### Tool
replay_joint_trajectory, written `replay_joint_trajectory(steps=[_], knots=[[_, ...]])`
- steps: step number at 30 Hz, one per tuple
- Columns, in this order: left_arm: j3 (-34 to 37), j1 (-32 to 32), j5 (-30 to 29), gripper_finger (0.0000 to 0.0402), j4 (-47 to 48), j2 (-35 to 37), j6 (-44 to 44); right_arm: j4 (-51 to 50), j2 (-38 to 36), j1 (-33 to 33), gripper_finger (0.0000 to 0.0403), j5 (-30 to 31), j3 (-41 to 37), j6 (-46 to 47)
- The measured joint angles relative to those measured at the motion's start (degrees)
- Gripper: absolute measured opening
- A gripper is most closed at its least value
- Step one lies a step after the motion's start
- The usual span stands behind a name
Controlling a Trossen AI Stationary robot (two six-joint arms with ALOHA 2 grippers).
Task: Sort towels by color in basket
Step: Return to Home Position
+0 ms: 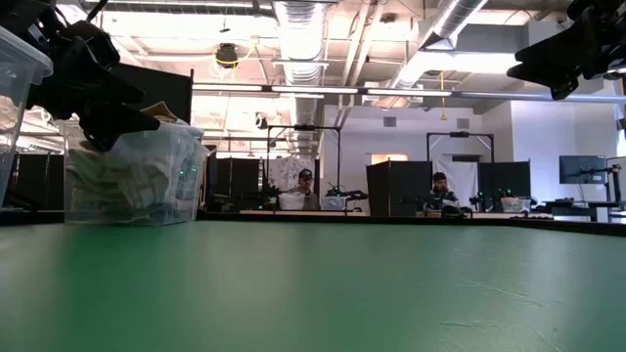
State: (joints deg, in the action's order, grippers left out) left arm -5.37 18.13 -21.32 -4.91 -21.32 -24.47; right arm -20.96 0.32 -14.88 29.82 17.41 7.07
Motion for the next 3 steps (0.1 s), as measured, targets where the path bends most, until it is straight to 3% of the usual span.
replay_joint_trajectory(steps=[3], knots=[[0.0, -0.02, -0.02, 0.0215, -0.02, 0.0, 0.0, 0.0, 0.0, 0.0, 0.0196, 0.01, 0.0, 0.0]])
